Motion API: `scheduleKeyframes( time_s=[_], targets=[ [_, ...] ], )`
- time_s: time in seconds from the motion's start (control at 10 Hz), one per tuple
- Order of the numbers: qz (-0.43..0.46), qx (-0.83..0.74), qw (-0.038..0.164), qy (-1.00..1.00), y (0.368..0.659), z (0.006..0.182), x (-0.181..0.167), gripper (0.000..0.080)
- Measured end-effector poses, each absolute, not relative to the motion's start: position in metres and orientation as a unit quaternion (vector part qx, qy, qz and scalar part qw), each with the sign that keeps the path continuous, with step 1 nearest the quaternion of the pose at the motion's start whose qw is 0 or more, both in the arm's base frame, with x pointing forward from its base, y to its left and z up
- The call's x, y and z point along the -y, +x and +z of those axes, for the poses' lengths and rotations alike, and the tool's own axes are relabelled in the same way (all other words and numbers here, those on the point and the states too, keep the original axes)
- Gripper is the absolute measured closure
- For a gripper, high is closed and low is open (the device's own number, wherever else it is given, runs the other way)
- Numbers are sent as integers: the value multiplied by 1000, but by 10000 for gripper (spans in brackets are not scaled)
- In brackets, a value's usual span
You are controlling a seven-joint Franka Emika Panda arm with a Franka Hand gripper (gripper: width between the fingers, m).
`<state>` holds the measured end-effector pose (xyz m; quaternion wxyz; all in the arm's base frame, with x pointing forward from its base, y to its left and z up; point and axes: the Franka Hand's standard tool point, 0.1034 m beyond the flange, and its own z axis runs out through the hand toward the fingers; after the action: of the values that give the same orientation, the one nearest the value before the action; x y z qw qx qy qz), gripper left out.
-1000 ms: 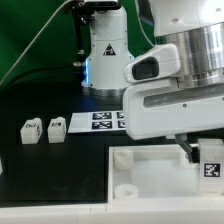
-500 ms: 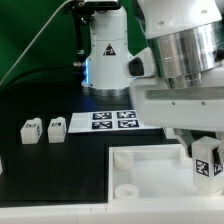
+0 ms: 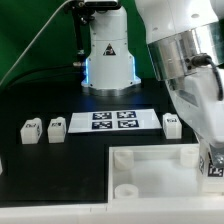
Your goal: Assemble one leg
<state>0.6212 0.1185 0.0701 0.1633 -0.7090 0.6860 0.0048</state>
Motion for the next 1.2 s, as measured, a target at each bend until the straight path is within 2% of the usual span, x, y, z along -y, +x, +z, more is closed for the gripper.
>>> scheduleKeyframes(
  time_s=[0.1, 0.2, 0.4, 0.8, 0.9, 1.0, 1.2],
  targets=[
    [5, -686, 163, -709, 621, 70, -119, 268],
    [-4, -642, 157, -751, 621, 70, -119, 187],
    [-28, -463, 132, -876, 624, 74, -123, 157],
    [-52, -265, 118, -956, 624, 74, -122, 151],
    [-43, -163, 92, -981, 626, 76, -119, 151],
    [-49, -72, 75, -993, 634, 77, -114, 151],
    [-51, -3, 70, -996, 638, 73, -109, 151]
  ],
)
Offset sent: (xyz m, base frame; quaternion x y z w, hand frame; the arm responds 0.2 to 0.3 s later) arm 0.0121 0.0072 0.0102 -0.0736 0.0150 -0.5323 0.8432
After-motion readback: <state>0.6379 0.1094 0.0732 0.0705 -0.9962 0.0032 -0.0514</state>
